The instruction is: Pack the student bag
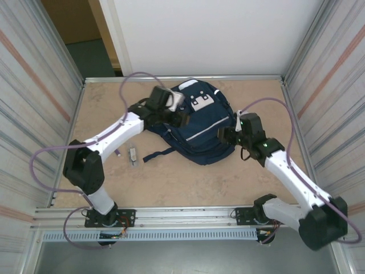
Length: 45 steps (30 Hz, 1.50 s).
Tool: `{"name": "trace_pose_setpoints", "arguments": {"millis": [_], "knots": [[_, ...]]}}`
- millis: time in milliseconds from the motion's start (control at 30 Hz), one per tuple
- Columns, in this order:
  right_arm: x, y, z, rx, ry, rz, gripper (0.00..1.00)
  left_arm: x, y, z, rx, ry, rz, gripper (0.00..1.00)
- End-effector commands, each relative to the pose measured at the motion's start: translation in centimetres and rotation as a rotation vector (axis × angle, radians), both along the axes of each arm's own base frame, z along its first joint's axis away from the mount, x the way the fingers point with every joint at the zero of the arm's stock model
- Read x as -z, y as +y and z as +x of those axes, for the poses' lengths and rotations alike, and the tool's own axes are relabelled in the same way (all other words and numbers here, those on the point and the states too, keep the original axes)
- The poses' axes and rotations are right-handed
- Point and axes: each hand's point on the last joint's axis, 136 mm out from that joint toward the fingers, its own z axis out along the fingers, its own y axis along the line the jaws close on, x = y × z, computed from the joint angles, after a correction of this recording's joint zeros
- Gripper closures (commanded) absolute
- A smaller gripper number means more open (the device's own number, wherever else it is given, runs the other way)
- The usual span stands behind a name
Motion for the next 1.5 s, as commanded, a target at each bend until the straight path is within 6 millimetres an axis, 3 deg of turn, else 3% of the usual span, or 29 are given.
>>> {"name": "trace_pose_setpoints", "arguments": {"millis": [0, 200, 400, 533, 733, 867, 967, 1033, 1167, 1267, 1367, 1467], "knots": [[1.7, 0.8, 0.6, 0.030, 0.097, 0.038, 0.33, 3.8, 4.2, 1.5, -0.202, 0.121, -0.003, 0.43], [4.4, 1.5, 1.9, 0.048, 0.196, 0.034, 0.33, 6.7, 5.8, 3.9, -0.277, 0.150, 0.019, 0.41], [7.2, 1.7, 1.9, 0.067, 0.261, 0.030, 0.36, 8.9, 4.5, 5.1, -0.257, 0.191, -0.034, 0.41], [8.6, 2.0, 2.2, 0.064, 0.291, 0.034, 0.40, 10.3, 2.8, 4.7, -0.248, 0.228, -0.163, 0.49], [10.3, 1.5, 3.8, 0.091, 0.307, -0.006, 0.41, 12.7, 4.3, 3.5, -0.352, 0.259, -0.168, 0.50], [10.9, 1.1, 5.5, 0.096, 0.287, -0.028, 0.42, 11.4, 4.6, 3.3, -0.398, 0.253, -0.208, 0.67], [11.4, 0.6, 7.1, 0.112, 0.286, -0.012, 0.43, 10.0, 5.0, 2.7, -0.434, 0.229, -0.245, 0.90], [11.6, -0.1, 8.6, 0.133, 0.270, -0.007, 0.45, 9.7, 4.9, 2.3, -0.446, 0.238, -0.263, 0.96], [11.4, -1.7, 12.5, 0.181, 0.227, 0.010, 0.46, 9.8, 3.5, 0.6, -0.428, 0.298, -0.312, 0.99], [9.6, -1.4, 13.8, 0.167, 0.192, 0.040, 0.43, 9.2, 2.7, -0.1, -0.417, 0.305, -0.344, 0.99], [6.7, -0.7, 13.0, 0.148, 0.147, 0.036, 0.41, 7.9, 3.0, -0.7, -0.450, 0.306, -0.371, 1.00], [4.7, 0.3, 10.4, 0.126, 0.153, -0.002, 0.40, 6.9, 4.1, -1.4, -0.518, 0.273, -0.362, 1.00]]}}
